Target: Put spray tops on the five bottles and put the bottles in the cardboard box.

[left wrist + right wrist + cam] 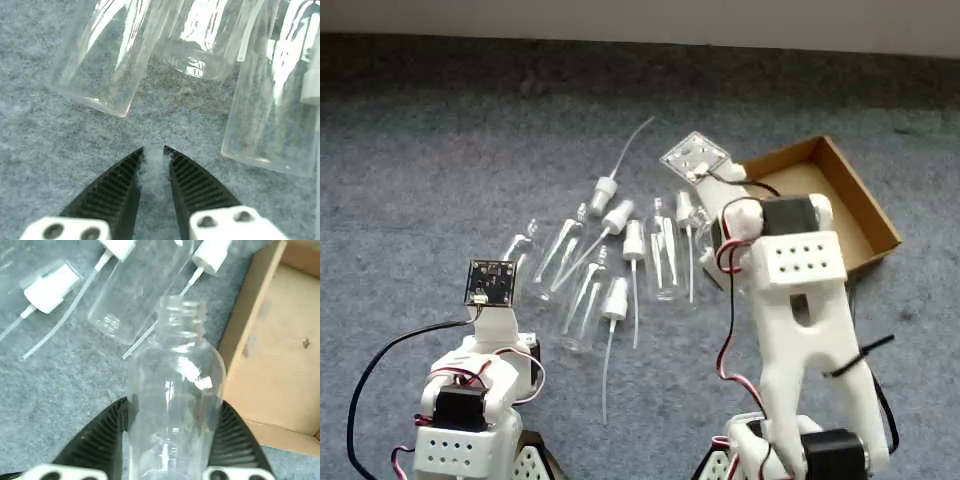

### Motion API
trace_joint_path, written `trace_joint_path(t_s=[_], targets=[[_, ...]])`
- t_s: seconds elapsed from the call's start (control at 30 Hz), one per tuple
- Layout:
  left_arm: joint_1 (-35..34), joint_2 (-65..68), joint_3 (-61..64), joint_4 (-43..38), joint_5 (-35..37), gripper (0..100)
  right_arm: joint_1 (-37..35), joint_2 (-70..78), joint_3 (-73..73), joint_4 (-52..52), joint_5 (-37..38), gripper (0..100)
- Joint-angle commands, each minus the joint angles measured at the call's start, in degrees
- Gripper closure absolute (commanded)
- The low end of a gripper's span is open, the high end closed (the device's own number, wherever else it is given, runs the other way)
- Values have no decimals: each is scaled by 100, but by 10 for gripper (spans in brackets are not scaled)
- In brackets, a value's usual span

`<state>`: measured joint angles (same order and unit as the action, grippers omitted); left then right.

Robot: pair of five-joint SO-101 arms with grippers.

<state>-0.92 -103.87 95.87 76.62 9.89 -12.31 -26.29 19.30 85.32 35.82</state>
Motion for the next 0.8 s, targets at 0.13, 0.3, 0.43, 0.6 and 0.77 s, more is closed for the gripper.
trace_joint_path(t_s=[0.13, 0.3, 0.43, 0.6, 0.77], targets=[[-22, -66, 119, -62, -53, 995, -13, -1982, 453, 251, 18, 892], [-22, -66, 119, -62, -53, 995, -4, -2484, 1393, 207, 9, 892], [-22, -66, 119, -62, -53, 995, -4, -2607, 2035, 92, -519, 892], [-22, -66, 119, -62, -53, 995, -40, -2774, 2571, -567, -1240, 892], [-22, -66, 119, -62, -53, 994, -119, -2791, 3371, -875, -1248, 892]])
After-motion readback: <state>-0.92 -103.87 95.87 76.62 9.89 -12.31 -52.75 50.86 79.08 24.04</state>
